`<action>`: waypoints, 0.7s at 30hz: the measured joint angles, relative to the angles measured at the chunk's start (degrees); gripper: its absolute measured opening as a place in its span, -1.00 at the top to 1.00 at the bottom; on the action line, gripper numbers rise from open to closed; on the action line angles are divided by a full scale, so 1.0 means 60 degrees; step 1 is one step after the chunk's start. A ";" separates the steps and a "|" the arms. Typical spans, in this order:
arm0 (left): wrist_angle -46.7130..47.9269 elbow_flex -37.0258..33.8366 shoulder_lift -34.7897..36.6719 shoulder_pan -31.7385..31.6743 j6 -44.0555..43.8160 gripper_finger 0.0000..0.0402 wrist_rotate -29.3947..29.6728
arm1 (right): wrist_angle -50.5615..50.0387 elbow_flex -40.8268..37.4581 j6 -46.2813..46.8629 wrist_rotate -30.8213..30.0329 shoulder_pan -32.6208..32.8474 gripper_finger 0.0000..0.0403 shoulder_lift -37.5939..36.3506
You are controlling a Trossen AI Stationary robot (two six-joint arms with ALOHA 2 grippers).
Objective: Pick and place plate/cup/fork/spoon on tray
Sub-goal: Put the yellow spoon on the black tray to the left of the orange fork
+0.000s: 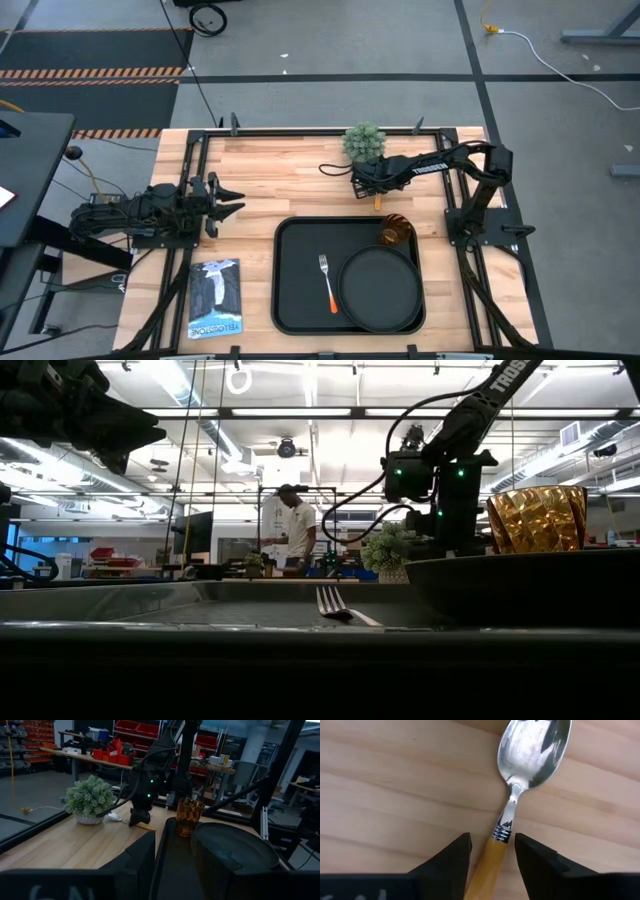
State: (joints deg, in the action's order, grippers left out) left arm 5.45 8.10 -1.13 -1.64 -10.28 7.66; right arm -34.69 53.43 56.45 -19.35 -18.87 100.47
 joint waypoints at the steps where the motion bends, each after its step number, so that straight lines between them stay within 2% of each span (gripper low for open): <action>1: -0.0033 0.0000 0.0004 0.0003 -0.0001 0.33 0.0000 | 0.0015 0.0000 0.0000 0.0029 0.0000 0.19 -0.0009; 12: -0.0152 0.0000 0.0004 0.0001 -0.0008 0.33 0.0000 | 0.0068 -0.0015 0.0003 0.0242 -0.0004 0.59 -0.0117; 21: -0.0152 0.0000 0.0004 -0.0001 -0.0009 0.33 0.0000 | 0.0002 -0.0011 -0.0233 0.0330 -0.0005 0.66 -0.0124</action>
State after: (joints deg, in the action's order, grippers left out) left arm 4.54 8.10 -1.10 -1.65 -10.33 7.66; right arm -34.68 53.36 55.05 -17.37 -18.91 99.72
